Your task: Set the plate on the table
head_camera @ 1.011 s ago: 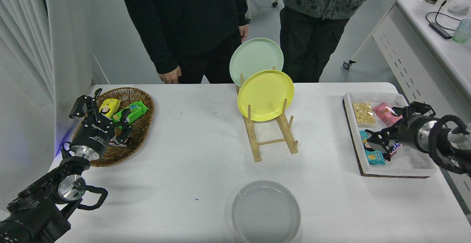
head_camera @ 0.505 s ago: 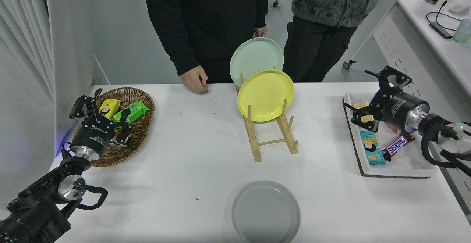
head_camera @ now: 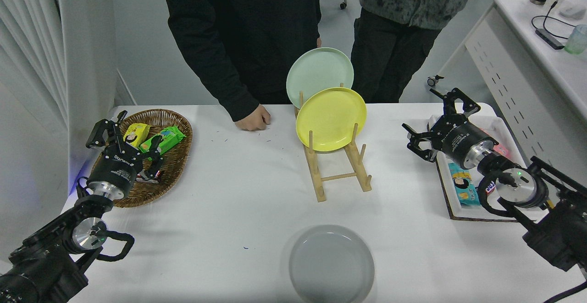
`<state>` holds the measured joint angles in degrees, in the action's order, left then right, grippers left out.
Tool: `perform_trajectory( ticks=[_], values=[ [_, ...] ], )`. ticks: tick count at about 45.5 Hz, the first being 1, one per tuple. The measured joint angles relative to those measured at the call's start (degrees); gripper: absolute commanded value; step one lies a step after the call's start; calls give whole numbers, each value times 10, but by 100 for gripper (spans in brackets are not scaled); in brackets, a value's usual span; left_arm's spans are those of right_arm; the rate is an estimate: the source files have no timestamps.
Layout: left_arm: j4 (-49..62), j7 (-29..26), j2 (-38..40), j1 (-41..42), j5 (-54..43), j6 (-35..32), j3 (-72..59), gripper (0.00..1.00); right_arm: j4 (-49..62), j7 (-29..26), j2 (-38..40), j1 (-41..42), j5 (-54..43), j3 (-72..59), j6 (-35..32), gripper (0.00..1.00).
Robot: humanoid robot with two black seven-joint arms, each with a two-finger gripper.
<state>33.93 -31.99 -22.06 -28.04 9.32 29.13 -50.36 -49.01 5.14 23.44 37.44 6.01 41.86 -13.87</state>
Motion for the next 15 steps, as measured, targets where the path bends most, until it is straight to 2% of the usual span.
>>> perform_trajectory(
  ticks=[15],
  values=[
    [0,0,0,0,0,0,0,98,62,15,-48,-18,-4,7,-67,99]
  ],
)
